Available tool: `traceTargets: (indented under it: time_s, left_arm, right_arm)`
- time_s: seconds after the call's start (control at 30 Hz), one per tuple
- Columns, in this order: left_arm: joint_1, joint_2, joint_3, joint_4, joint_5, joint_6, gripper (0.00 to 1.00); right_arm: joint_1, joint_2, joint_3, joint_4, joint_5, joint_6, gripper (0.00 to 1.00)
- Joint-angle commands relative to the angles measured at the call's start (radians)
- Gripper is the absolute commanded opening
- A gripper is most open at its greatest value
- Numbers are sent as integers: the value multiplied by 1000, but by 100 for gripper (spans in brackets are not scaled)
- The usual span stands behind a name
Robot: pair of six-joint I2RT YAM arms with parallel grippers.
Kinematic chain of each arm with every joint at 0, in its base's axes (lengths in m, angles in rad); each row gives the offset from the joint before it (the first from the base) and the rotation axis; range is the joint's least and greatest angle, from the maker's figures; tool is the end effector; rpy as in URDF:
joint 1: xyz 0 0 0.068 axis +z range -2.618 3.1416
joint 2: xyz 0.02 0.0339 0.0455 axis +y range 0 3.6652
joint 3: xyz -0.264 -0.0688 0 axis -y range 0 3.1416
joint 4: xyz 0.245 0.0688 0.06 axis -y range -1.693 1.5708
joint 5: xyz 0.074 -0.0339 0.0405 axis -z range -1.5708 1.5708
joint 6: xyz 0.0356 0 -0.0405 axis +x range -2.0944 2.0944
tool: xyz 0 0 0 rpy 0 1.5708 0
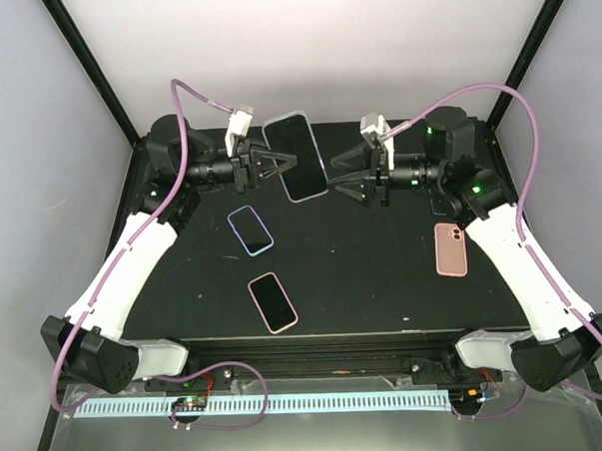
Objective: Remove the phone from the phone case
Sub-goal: Remove the phone case from the phone.
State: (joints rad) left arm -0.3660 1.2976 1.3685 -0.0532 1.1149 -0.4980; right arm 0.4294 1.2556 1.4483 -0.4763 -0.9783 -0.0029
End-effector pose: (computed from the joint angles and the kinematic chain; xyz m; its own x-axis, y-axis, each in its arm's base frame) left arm 0.2487 -0.1295 0.4465 -0.4612 -0.0485 -0.8860 0.8828 0.0759 -0.4636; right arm 0.2216 0.1340 0.4440 -0.2516 -0.1170 -0.9607 -0.9573 0.1758 0.2293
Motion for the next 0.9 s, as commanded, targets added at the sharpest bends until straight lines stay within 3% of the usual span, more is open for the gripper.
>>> traceTargets:
  time_s: [0.0,0.4,0.7,0.87]
  left_arm:
    - [2,-47,-9,237,72,-166,2]
    - [2,-41,-24,304,72,-220,1]
    - [3,-41,-51,356,78,-280,1]
    - [3,-35,-69,474,97,-377,1]
  right_arm:
    - [-6,-13,-25,112,13,73,61]
    - [-3,-32,-96,122,10,84,42]
    - [-4,-43,-106,110,5,62,23]
    - [-5,-56,-126,115,8,49,15]
